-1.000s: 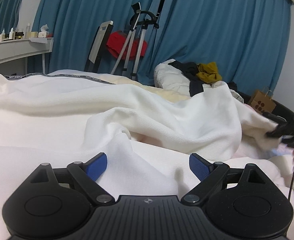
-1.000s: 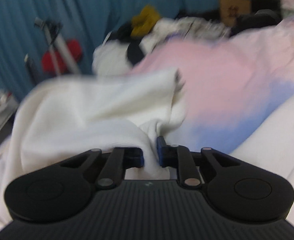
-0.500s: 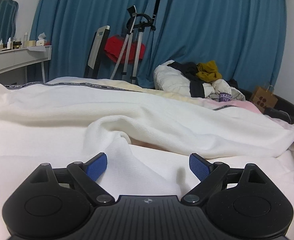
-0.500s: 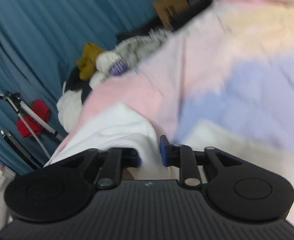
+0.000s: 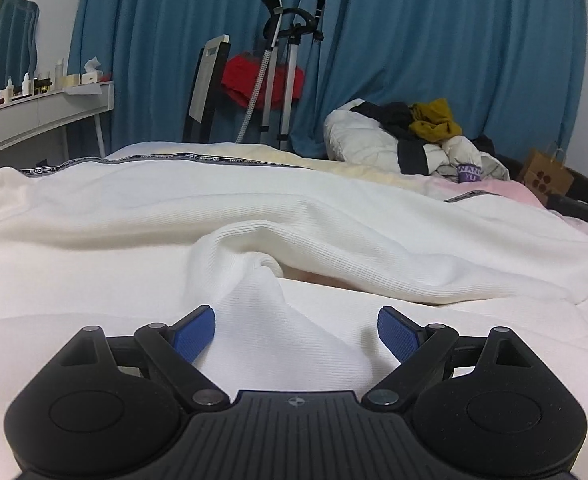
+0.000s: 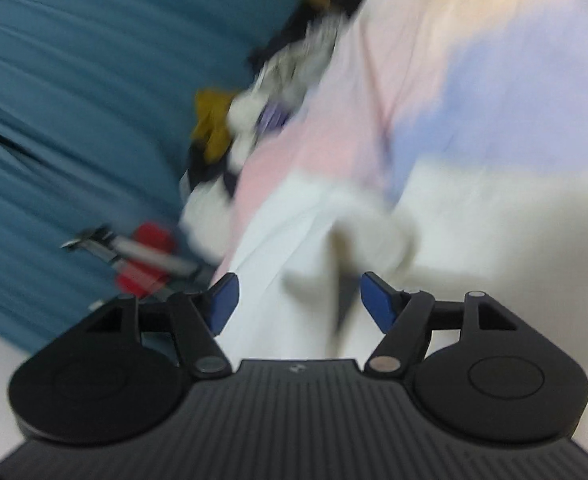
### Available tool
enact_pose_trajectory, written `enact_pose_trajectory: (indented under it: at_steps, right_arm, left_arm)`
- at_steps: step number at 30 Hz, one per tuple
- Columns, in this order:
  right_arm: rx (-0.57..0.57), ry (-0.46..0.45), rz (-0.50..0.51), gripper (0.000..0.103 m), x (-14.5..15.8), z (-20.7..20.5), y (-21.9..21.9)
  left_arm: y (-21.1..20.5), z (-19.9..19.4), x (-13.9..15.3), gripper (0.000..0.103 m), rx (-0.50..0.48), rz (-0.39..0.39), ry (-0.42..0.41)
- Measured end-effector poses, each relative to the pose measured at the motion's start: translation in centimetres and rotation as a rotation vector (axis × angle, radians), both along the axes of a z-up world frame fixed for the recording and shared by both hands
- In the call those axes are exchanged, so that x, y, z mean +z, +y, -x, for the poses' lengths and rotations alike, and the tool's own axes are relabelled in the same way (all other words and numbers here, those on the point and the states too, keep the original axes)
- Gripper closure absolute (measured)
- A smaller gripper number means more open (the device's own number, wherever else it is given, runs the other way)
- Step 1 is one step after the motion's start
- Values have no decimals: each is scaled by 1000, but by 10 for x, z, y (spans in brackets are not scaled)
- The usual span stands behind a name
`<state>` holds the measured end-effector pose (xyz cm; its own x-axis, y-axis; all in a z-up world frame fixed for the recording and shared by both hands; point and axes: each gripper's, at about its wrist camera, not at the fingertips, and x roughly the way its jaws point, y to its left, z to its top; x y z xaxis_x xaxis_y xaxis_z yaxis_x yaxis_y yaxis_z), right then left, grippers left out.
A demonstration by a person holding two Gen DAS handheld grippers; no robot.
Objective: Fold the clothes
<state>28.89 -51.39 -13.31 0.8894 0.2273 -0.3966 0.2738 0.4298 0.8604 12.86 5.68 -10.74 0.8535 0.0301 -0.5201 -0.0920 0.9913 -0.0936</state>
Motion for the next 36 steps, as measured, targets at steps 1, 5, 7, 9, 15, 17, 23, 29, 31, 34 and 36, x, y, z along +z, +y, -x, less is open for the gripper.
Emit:
enact_pose_trajectory:
  at_steps: [1, 5, 7, 9, 15, 17, 23, 29, 31, 34, 36]
  right_arm:
    - [-1, 3, -26, 33, -2, -5, 2]
    - [-44, 71, -26, 33, -12, -39, -1]
    - [-53, 100, -3, 52, -13, -63, -6]
    - [-55, 149, 156, 91, 5, -88, -4]
    - [47, -124, 481, 95, 106, -119, 32]
    - [69, -297, 542, 95, 135, -108, 43]
    - [39, -153, 527, 95, 52, -89, 5]
    - [30, 52, 472, 94, -38, -78, -29]
    - [13, 59, 471, 90, -33, -73, -29]
    - [-7, 66, 471, 82, -24, -61, -27]
    - [-5, 65, 474, 82, -14, -41, -20]
  left_arm:
    - [-1, -1, -1, 13, -6, 1, 0]
    - [-3, -6, -6, 11, -31, 11, -9]
    - [1, -8, -9, 11, -29, 38, -14]
    - [5, -8, -9, 11, -27, 70, -24]
    - [13, -8, -5, 11, -33, 138, -60]
    - [13, -7, -4, 11, -37, 143, -64]
    - [9, -3, -4, 11, -45, 130, -44]
    - [4, -5, -9, 11, -57, 102, -24]
    - [4, -6, -9, 11, -57, 93, -16]
    - [4, -8, -7, 11, -57, 100, -13]
    - [6, -7, -4, 11, -61, 106, -9]
